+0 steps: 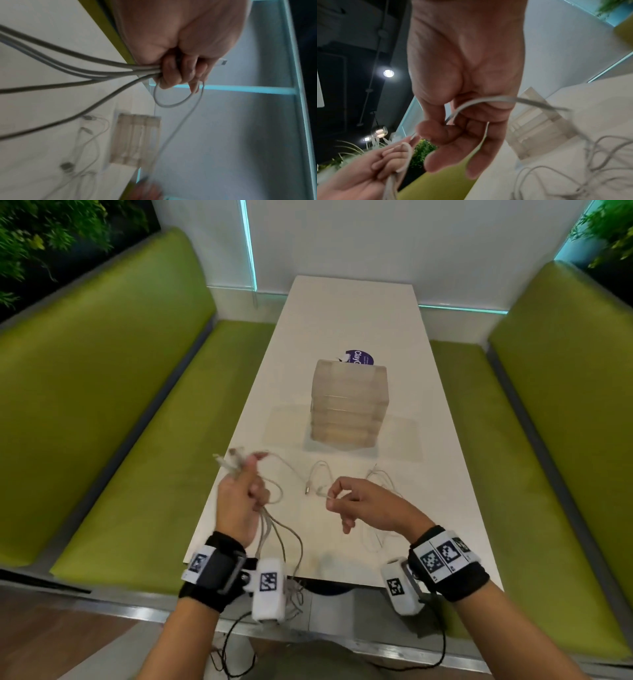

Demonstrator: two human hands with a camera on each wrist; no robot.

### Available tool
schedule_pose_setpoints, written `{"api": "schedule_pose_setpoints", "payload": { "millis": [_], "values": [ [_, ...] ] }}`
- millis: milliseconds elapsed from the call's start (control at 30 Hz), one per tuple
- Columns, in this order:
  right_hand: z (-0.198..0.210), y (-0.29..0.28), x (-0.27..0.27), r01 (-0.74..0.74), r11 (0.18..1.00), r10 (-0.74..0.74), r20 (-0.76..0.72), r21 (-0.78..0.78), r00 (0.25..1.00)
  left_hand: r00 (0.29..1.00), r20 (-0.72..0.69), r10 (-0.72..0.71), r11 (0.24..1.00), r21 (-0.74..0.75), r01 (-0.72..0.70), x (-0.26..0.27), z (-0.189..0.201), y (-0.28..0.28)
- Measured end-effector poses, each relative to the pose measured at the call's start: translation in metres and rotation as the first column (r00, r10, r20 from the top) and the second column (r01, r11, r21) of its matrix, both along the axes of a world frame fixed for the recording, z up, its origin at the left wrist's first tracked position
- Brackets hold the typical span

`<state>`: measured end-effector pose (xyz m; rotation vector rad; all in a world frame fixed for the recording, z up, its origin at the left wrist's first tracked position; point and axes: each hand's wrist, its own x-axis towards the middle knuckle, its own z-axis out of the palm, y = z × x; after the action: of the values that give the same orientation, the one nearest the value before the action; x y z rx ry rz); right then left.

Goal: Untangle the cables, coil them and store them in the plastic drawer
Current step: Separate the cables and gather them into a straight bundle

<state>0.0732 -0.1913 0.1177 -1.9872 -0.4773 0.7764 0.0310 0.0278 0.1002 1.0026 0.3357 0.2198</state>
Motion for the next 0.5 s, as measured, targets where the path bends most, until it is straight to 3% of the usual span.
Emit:
{"api": "schedule_pose_setpoints", "payload": {
  "millis": [100,200,300,367,433,500],
  "values": [
    [-0.007,-0.018,0.005,-0.013,0.998,0.019,0.097,-0.060,0.995,0.988,0.014,0.154,0.981,-0.123,-0.151,0.003,0.007,0.034],
    [-0.006,-0.027,0.010,-0.019,0.999,0.024,0.143,-0.038,0.989,0.989,0.028,0.142,0.986,-0.095,-0.139,0.001,0.008,0.044],
    [0.002,-0.023,0.013,-0.076,0.993,0.095,0.229,-0.091,0.969,0.997,0.029,-0.077,0.984,0.165,0.071,-0.001,0.006,0.023],
    [0.009,-0.013,0.012,-0.108,0.990,0.131,0.289,-0.094,0.948,0.952,-0.066,-0.299,0.856,0.422,0.298,-0.005,0.003,0.000],
    [0.016,-0.003,0.013,-0.042,0.998,0.053,0.353,-0.038,0.934,0.882,-0.142,-0.449,0.741,0.492,0.457,-0.008,0.001,-0.022],
    [0.020,0.004,0.015,0.052,0.999,-0.051,0.382,0.008,0.923,0.869,-0.165,-0.466,0.738,0.469,0.485,-0.010,-0.001,-0.035]
  ]
}}
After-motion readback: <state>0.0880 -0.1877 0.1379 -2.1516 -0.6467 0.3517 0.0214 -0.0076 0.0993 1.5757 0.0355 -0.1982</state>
